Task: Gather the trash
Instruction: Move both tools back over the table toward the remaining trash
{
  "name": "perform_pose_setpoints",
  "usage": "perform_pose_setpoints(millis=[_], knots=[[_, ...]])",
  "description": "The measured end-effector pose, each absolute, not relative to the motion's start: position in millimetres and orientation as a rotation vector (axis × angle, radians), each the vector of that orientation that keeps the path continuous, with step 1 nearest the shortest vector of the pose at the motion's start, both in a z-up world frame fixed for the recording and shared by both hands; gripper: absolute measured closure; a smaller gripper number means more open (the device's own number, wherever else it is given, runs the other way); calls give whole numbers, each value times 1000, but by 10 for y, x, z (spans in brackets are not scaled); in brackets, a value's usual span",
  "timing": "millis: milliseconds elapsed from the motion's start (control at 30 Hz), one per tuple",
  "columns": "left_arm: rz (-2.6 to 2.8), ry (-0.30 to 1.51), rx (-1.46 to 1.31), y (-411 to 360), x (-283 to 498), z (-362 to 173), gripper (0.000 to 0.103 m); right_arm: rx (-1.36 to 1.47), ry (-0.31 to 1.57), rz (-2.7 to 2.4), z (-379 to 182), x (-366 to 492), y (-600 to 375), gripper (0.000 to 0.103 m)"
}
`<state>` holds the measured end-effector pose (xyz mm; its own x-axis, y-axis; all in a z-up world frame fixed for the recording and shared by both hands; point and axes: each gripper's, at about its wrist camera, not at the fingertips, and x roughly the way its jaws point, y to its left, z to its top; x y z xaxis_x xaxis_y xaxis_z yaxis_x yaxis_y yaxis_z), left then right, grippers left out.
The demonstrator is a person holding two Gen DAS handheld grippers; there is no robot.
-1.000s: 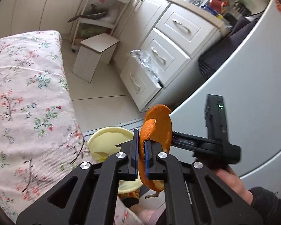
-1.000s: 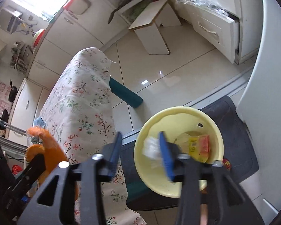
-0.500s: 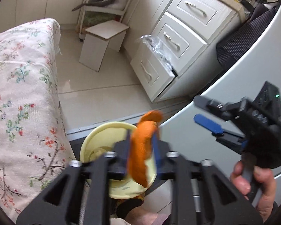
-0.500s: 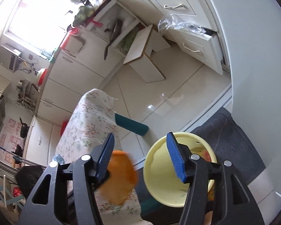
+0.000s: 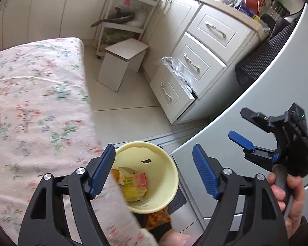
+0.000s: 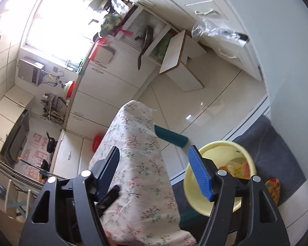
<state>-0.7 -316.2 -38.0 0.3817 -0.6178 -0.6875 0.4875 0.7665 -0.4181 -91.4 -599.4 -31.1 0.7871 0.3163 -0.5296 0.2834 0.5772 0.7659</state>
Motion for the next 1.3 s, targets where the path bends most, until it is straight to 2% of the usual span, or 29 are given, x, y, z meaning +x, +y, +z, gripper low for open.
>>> perform_pose_setpoints(millis=[167,333,500,633,833,1033,1300], knots=[[-695,916,-139,-2757,-127,-257,28,1072,723,15,-478,-858,-5979,36],[-628,859,-130,-2189,-222,-100,25,976,734,58,-273,-683,-5652,36],[-495,793,-123,-1426,-326,-1,24,855,736,109,-68,-500,-5229,36],[-308,734,-180,-538,-365,74,22,767,733,155,52,-355,-4836,36],[-113,748,-279,511,-252,22,22,626,737,233,132,-119,-4105,36],[-125,753,-298,722,-105,-93,22,473,746,330,135,89,-3338,36],[-165,813,-270,544,194,-312,22,344,801,416,16,183,-2749,36]])
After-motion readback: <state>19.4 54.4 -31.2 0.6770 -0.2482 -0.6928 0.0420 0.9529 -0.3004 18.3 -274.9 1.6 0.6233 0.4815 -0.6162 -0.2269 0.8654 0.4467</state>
